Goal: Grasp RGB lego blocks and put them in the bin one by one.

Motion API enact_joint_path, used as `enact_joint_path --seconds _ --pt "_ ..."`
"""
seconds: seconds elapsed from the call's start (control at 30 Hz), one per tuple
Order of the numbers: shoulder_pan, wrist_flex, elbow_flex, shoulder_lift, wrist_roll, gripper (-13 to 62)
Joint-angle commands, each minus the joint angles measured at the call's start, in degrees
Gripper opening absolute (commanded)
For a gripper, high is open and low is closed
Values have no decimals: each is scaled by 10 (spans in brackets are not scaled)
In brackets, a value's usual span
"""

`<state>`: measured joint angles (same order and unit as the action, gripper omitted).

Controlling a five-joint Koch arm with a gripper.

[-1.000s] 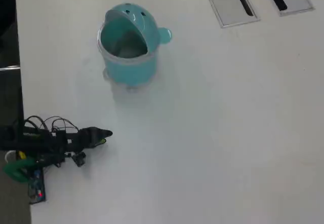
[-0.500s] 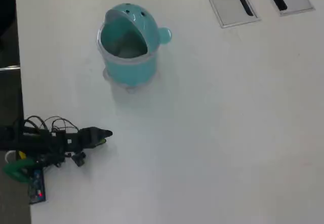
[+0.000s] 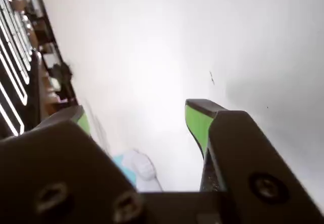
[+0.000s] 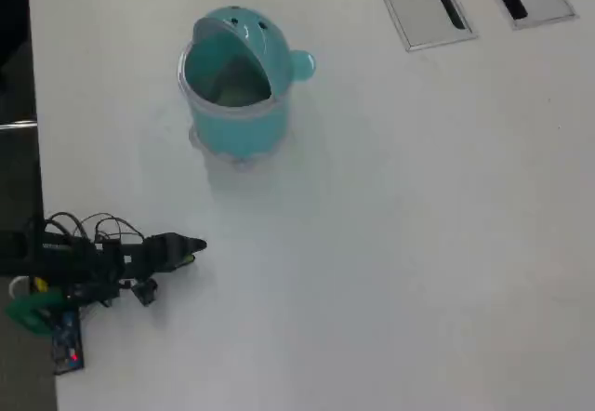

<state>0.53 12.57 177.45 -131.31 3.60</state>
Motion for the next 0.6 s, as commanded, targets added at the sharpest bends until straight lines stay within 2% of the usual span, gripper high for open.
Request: enact_joint_path --seconds 0.0,0.57 --pt "-1 2 42 -34 20 345" --pt "-3 -2 42 -34 19 346"
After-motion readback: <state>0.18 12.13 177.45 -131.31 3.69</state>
